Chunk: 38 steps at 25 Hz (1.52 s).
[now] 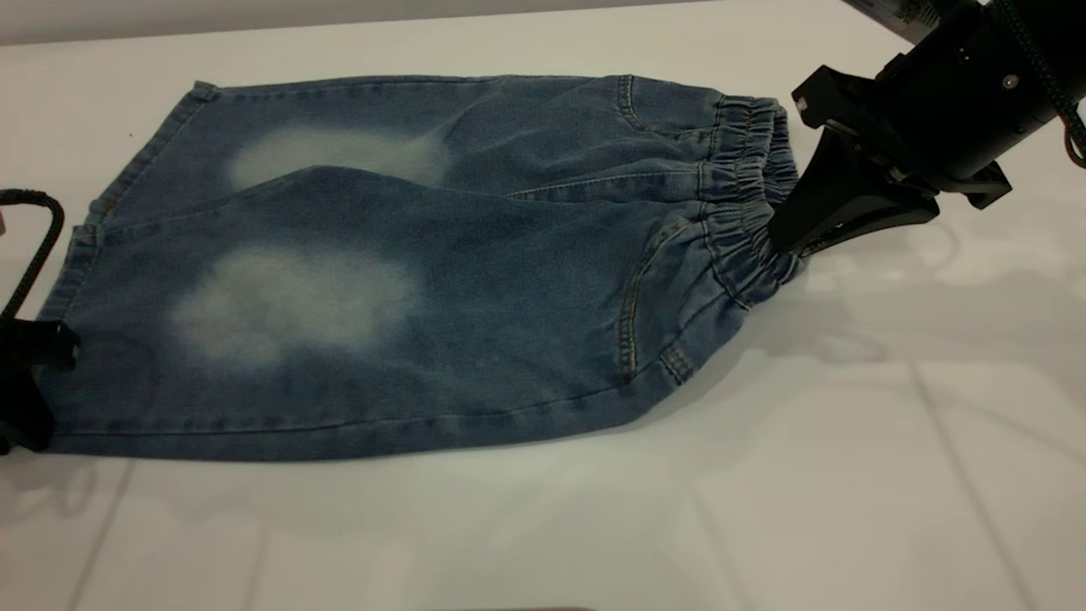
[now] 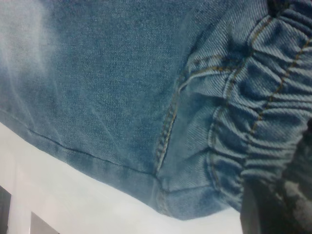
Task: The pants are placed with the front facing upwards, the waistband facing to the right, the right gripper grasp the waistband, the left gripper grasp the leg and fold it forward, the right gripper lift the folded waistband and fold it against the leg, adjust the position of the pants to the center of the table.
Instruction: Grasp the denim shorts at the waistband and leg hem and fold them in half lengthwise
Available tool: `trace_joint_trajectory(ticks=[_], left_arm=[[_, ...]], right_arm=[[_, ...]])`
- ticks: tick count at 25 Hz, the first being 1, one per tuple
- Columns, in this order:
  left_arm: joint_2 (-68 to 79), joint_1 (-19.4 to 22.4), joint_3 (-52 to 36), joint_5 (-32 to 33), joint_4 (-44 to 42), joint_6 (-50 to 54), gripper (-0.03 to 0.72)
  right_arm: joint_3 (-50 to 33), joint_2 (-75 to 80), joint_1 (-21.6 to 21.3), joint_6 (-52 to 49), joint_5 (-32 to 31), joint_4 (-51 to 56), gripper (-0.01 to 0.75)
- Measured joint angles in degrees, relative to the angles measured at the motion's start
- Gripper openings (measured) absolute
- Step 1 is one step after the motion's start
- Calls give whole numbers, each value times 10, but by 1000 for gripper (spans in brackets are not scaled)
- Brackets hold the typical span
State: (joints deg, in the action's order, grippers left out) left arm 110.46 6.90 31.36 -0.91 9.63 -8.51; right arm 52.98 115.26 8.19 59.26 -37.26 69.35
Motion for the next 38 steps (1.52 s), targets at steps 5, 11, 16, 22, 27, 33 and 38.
trace_joint_trajectory(ticks=[5,11,16,22,27,33,38], left_arm=[[-3,0,0,0,4,0,54],[-6,0,0,0,3,0,53],[-6,0,0,0,3,0,53],[-6,0,0,0,3,0,53],[-6,0,0,1,3,0,53],[-6,0,0,0,3,0,53],[-6,0,0,0,3,0,53]], right_arm=[[0,0,0,-2,-7,0,29],[0,0,0,-26,-13,-29,162],[0,0,0,-38,-1,-40,385],[-29,12,0,-92,50,-53,561],[-29,53,-1,-110,57,-45,566],[-26,78,-1,-77,24,23,562],[-24,107,-2,23,-38,131,548]])
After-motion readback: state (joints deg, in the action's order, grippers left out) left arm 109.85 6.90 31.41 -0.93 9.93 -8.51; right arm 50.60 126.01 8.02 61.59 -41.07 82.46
